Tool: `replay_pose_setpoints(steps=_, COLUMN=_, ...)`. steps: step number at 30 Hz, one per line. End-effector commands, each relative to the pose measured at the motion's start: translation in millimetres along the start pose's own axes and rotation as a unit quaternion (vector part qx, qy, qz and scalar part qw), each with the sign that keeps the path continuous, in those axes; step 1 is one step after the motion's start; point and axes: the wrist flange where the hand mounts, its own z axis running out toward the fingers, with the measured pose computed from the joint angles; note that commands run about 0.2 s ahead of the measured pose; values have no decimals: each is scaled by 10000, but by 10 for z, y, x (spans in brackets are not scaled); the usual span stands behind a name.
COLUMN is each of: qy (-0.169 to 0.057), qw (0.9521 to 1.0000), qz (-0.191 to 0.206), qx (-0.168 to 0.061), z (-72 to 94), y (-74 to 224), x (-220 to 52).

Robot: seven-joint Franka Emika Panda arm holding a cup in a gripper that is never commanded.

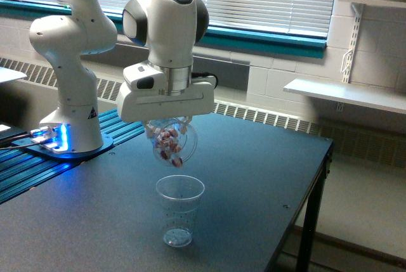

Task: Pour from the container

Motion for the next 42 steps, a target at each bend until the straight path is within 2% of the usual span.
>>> replay_pose_setpoints(steps=1, qy=-136, qw=9998, qz=119, qx=7, z=-21, y=-38, x=13)
replay_pose_setpoints(steps=20, qy=-513, qw=9981, qz=330, qx=0, z=47, y=-91, x=28)
replay_pose_setpoints(steps=42, qy=-551, qw=9976, qz=429, qx=43, z=-6, y=-172, x=60)
